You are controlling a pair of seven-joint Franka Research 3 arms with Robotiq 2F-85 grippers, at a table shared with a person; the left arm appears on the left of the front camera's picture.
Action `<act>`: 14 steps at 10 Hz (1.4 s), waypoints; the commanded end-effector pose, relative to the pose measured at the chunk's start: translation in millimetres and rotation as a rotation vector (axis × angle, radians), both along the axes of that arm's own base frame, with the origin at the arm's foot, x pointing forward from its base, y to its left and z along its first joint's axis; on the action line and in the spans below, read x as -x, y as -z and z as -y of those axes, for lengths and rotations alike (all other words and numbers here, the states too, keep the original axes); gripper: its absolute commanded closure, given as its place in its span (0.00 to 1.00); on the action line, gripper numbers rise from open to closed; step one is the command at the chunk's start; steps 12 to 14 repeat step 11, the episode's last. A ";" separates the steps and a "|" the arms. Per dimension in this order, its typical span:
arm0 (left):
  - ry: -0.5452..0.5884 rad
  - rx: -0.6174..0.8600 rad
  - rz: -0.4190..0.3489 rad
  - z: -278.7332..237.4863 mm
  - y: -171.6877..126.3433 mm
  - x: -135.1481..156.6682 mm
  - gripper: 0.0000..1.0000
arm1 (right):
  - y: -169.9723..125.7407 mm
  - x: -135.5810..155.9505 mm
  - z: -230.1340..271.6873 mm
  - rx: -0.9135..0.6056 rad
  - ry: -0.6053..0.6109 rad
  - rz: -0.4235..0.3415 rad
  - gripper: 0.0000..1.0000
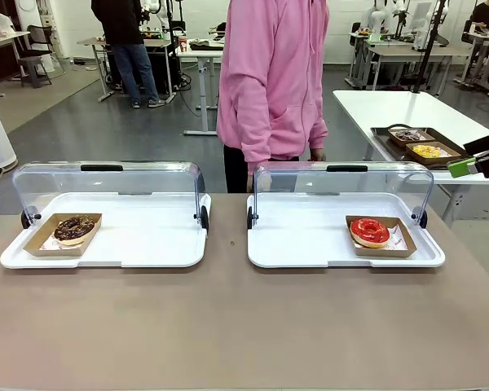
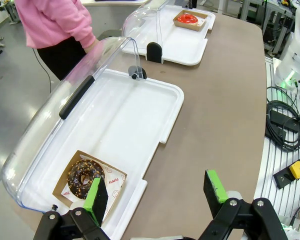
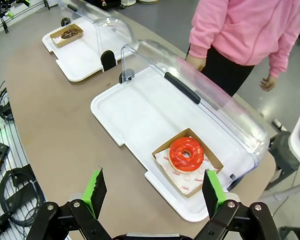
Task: Provide the desired donut to the person.
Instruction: Place the picked Paper togo box onto the Handle tray extended by the person.
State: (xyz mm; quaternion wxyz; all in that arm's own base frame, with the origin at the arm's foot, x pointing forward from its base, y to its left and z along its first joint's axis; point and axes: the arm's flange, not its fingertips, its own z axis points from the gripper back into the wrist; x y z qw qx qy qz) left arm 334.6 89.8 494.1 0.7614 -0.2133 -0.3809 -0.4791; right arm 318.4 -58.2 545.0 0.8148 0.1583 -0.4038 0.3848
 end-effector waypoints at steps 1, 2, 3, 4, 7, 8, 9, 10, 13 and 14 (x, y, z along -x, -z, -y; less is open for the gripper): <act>0.004 0.016 0.008 -0.5 1.3 0.1 0.00 | 2.0 0.8 0.7 0.002 -0.007 -0.007 0.00; 0.004 0.016 0.008 -0.5 1.3 0.1 0.00 | 2.0 0.8 0.7 0.002 -0.007 -0.007 0.00; 0.004 0.016 0.008 -0.5 1.3 0.1 0.00 | 2.0 0.8 0.7 0.002 -0.007 -0.007 0.00; 0.004 0.016 0.008 -0.5 1.3 0.1 0.00 | 2.0 0.8 0.7 0.002 -0.007 -0.007 0.00; 0.004 0.016 0.008 -0.5 1.3 0.1 0.00 | 2.0 0.8 0.7 0.002 -0.007 -0.007 0.00; 0.004 0.016 0.008 -0.5 1.3 0.1 0.00 | 2.0 0.8 0.7 0.002 -0.007 -0.007 0.00; 0.004 0.016 0.008 -0.5 1.3 0.1 0.00 | 2.0 0.8 0.7 0.002 -0.007 -0.007 0.00; 0.004 0.016 0.008 -0.5 1.3 0.1 0.00 | 2.0 0.8 0.7 0.002 -0.007 -0.007 0.00; 0.004 0.016 0.008 -0.5 1.3 0.1 0.00 | 2.0 0.8 0.7 0.002 -0.007 -0.007 0.00; 0.004 0.016 0.008 -0.5 1.3 0.1 0.00 | 2.0 0.8 0.7 0.002 -0.007 -0.007 0.00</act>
